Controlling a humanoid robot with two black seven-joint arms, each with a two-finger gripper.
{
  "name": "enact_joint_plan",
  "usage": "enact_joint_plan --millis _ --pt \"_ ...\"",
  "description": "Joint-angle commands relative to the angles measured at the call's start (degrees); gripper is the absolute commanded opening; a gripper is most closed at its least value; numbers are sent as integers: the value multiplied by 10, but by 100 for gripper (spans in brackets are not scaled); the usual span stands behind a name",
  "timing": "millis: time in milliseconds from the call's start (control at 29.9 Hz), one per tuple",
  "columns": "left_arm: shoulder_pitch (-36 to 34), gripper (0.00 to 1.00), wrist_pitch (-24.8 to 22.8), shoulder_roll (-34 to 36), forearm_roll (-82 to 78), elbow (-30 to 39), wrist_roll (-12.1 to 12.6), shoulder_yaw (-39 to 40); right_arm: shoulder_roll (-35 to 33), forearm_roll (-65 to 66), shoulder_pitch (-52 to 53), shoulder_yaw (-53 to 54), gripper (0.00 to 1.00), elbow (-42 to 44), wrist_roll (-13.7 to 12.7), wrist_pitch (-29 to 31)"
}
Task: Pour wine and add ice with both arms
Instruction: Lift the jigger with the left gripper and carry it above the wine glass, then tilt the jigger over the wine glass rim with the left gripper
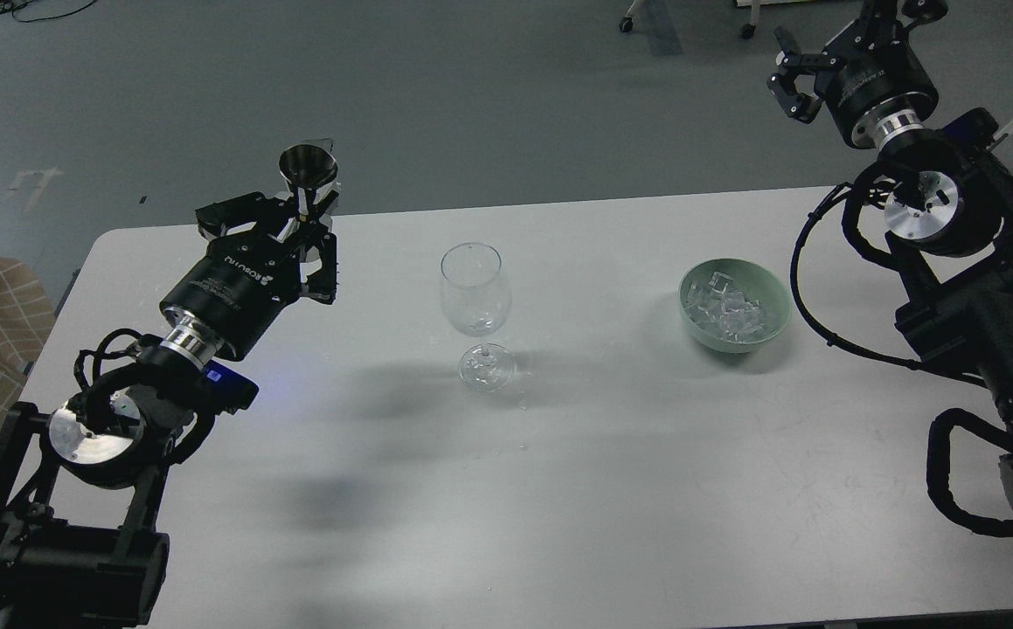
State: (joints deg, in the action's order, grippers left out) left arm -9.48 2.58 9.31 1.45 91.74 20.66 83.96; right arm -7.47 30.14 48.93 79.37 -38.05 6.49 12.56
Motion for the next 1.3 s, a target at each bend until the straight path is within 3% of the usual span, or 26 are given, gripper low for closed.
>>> enact_joint_plan --millis 0,669,1270 --pt "-9 0 5 -3 -20 -2 -3 -6 1 0 -3 0 100 -1 0 0" --pt "-33 0 61 -20 -70 20 3 -56 1 0 -5 0 100 -1 0 0" --pt "-41 0 60 -25 -188 15 3 -91 1 0 -13 2 100 -2 0 1"
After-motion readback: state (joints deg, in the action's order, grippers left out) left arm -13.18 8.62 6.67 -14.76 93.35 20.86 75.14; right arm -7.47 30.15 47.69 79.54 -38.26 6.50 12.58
